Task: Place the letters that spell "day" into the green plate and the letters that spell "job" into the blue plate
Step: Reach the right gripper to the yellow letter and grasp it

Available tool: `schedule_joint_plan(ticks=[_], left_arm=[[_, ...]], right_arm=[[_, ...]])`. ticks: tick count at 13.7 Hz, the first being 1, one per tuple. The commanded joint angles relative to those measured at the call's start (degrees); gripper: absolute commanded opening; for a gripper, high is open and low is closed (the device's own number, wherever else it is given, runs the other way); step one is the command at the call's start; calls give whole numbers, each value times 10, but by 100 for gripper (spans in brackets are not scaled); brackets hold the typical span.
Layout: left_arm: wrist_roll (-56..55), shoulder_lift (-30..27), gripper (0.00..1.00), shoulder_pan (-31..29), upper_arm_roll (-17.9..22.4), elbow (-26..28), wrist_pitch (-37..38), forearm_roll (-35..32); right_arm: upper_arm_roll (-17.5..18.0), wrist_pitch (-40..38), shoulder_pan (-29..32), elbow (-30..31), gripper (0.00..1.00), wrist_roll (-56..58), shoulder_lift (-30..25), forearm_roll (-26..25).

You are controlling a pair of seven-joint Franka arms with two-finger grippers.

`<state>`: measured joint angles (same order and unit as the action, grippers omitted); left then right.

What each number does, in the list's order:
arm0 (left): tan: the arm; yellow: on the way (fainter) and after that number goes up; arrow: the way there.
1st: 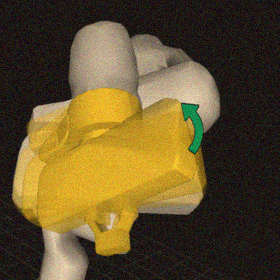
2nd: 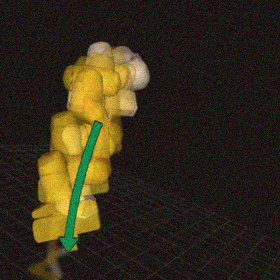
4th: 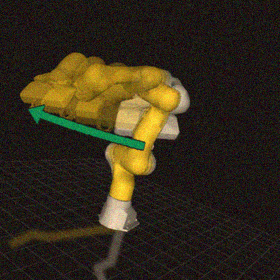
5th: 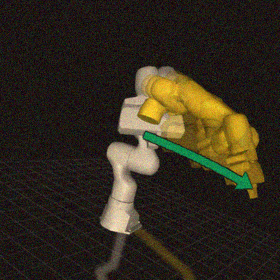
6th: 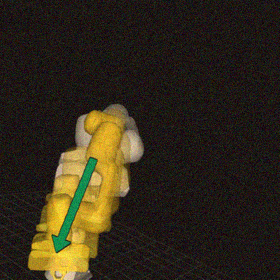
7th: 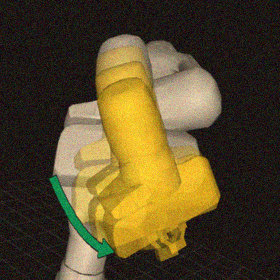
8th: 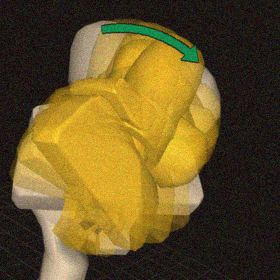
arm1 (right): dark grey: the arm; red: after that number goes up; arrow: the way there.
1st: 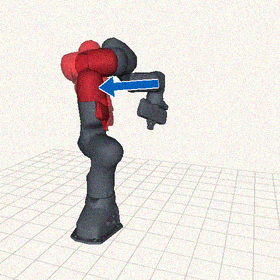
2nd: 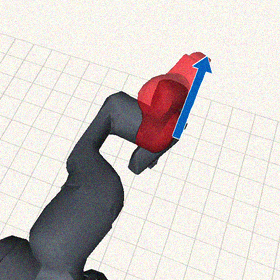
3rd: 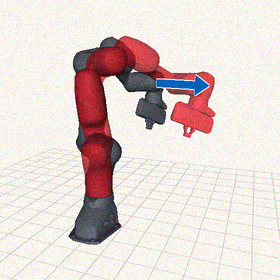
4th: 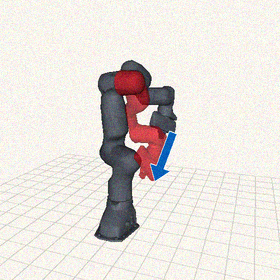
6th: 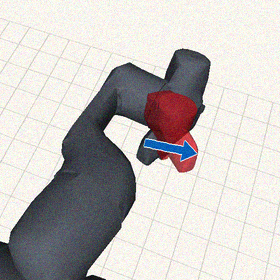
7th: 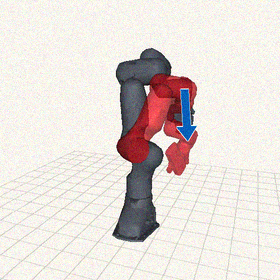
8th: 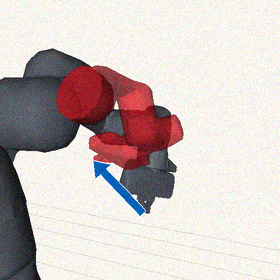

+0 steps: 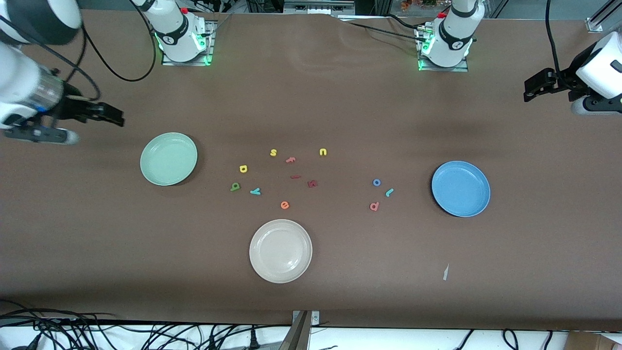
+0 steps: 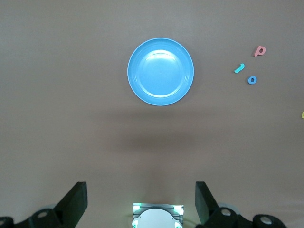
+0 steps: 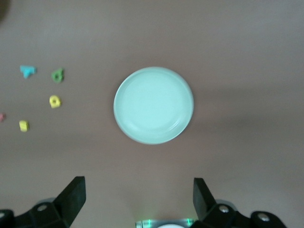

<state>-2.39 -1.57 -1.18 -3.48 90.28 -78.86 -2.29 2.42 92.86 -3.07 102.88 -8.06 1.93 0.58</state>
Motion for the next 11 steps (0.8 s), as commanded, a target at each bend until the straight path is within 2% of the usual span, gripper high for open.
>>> schedule_joint_plan(ticks=[1,3,5,8,11], left_arm=[[3,10,100,-2,0,-19,7,12],[3,10,100,-2,-1,-19,7,10],[3,10,100,-3,-1,-19,7,8],[3,10,100,5,-3,-19,7,10],[3,10,100,7,-5,-23,6,16]], right_arm=[[-1,-11,-58,-6,100,-5,32,6],[-2,44,-100,-6,100,-9,74,0],[-2,109,-132,-1,100,-60,110,-1],[-2,285,-170,17,100,-149,200,-2],[-4,325,-210,21,99,-248,235,-6]])
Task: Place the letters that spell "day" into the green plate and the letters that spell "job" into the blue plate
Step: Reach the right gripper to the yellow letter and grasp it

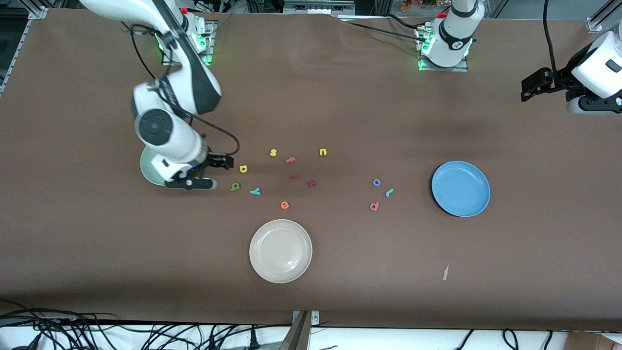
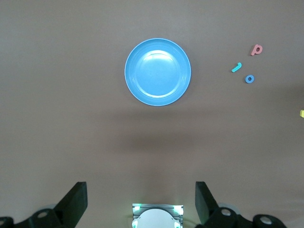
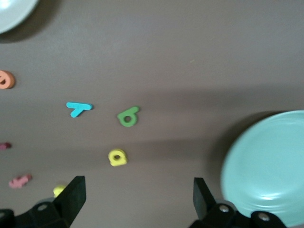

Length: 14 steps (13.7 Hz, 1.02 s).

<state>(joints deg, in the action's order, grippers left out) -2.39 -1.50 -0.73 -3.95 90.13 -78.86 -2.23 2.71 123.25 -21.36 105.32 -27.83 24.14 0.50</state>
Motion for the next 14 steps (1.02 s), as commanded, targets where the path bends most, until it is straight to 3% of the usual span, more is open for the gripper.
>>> schedule_joint_plan(ticks=[1,4,8,10,13,14], left_arm=[[5,18,100,1,-4,-35,-1,30],[10,26,100,0,-12,-43,-14,89],[7,65,100,36,-4,-25,-31,86],[9,85,100,62,-1,-24,-31,50],[13,112,100,86,1,-23,-34,38],[12,134,100,99,1,-22,-34,37]], right_arm=[[-7,60,-33,8,99,-68,26,-7],[-7,174,-41,78,95,-106,35,-8],[-9,264,-49,131,87,-105,49,-18],[-10,270,-49,140,70,-103,50,-20],[-9,268,-49,147,61,-107,51,-20],[-10,269,-49,147,52,-105,52,-20]])
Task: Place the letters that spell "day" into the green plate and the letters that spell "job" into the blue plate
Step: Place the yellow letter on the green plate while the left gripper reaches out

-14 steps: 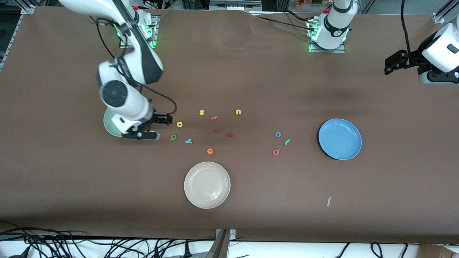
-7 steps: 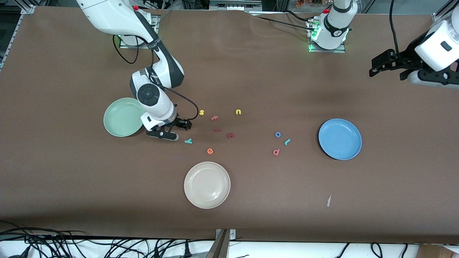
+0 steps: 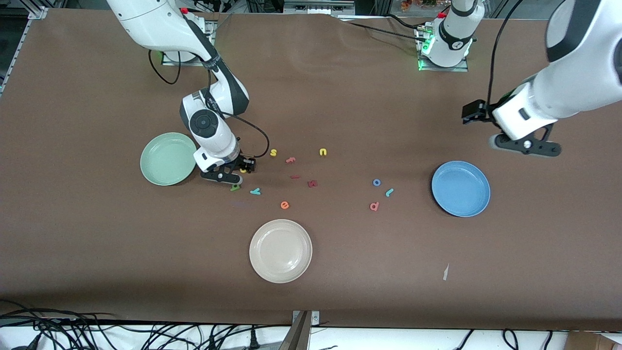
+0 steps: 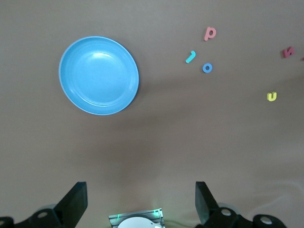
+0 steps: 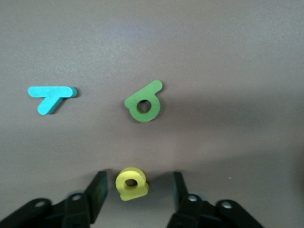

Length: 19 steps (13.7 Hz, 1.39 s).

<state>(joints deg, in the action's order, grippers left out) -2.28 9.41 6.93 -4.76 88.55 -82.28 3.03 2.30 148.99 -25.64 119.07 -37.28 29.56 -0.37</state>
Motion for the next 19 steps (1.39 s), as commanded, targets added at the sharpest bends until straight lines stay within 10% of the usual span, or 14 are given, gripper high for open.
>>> schedule_joint_plan(ticks=[1,5,9,15,17,18,19], left_arm=[[12,37,100,29,9,-7,-1,-15],[11,51,100,31,9,34,-95,-14],[7,52,100,32,9,137,-249,-8],[3,97,99,53,9,206,-426,-6],[2,115,98,64,9,223,-484,-6],[0,127,98,70,9,225,-507,-6],[-8,139,97,78,9,227,-528,-6]], right_arm=[[-5,11,-6,7,43,-9,-2,-11],[-5,9,-8,5,1,-5,-4,-11],[-46,-104,-5,-17,0,60,-71,-11],[-199,-217,-3,25,3,308,-122,-4],[-209,-124,-3,93,29,313,-125,-3],[-209,-96,-3,103,79,308,-118,-2],[-209,-95,-2,100,100,307,-117,-2]])
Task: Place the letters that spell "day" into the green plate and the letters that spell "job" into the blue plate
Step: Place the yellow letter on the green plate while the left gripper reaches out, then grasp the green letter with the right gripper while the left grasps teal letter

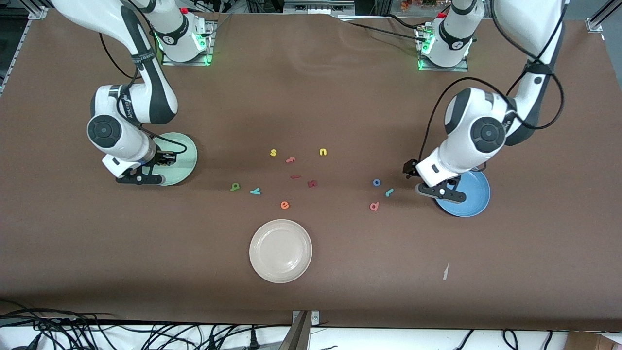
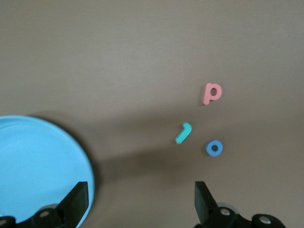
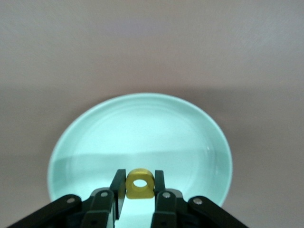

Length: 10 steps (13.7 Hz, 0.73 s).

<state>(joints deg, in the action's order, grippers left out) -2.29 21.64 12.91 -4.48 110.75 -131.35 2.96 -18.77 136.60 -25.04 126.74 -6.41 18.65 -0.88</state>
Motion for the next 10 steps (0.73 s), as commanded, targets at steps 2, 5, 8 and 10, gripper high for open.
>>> schedule_joint_plan(ticks=[2,5,8,10], left_arm=[[-18,40,97,30,6,5,-75,-7],[-17,66,92,45,7,4,-123,-13],[-11,88,89,56,7,4,-163,-13],[-8,104,83,62,7,3,-182,-14]], right_arm=[[7,3,-9,5,100,-2,-18,4],[37,-20,-13,-35,100,-49,-12,7],[60,-14,-22,-103,100,-189,43,7],[78,-20,-27,-184,99,-274,103,28]])
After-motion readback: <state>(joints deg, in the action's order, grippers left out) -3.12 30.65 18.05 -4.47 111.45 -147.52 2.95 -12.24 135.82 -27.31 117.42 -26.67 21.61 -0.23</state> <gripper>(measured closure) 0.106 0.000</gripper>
